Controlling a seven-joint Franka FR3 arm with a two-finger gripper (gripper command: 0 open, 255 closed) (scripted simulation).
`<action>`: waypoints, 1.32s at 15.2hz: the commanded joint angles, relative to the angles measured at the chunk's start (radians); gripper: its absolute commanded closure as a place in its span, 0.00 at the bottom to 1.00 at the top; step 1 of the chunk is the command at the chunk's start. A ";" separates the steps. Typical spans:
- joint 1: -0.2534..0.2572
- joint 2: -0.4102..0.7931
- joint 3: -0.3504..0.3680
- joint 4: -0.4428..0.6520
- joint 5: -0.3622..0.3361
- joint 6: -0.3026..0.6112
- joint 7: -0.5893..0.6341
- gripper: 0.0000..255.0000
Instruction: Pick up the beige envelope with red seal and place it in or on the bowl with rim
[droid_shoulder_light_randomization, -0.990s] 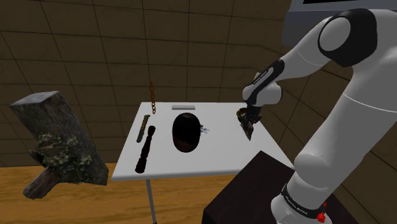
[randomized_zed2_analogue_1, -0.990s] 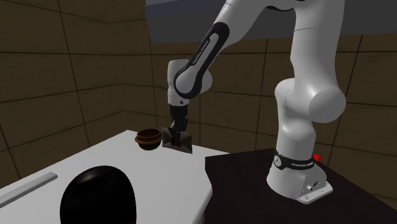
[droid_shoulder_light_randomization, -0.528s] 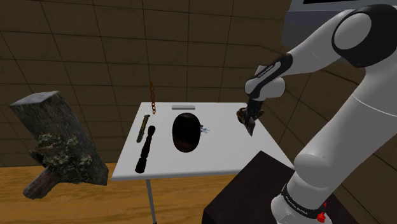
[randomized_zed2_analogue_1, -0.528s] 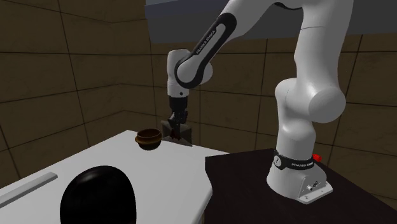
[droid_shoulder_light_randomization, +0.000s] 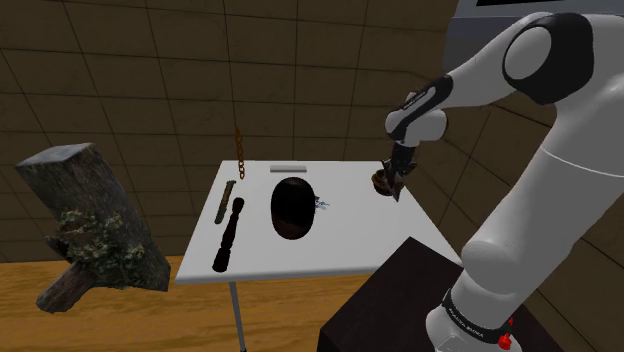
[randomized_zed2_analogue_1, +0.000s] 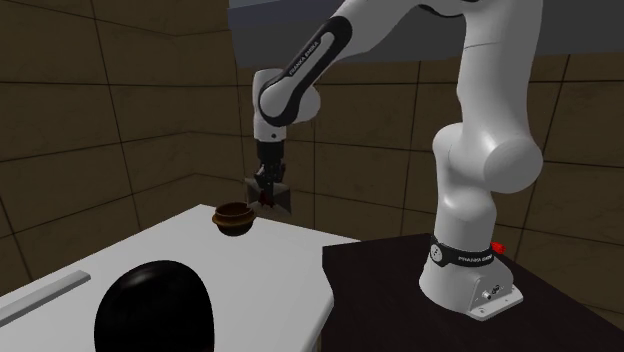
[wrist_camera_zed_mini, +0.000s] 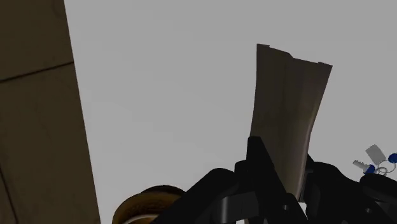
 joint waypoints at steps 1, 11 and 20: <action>-0.011 0.068 -0.012 0.087 0.040 -0.025 -0.052 1.00; -0.137 0.411 -0.011 0.566 0.199 -0.198 -0.235 1.00; -0.281 0.720 0.022 1.048 0.271 -0.382 -0.289 1.00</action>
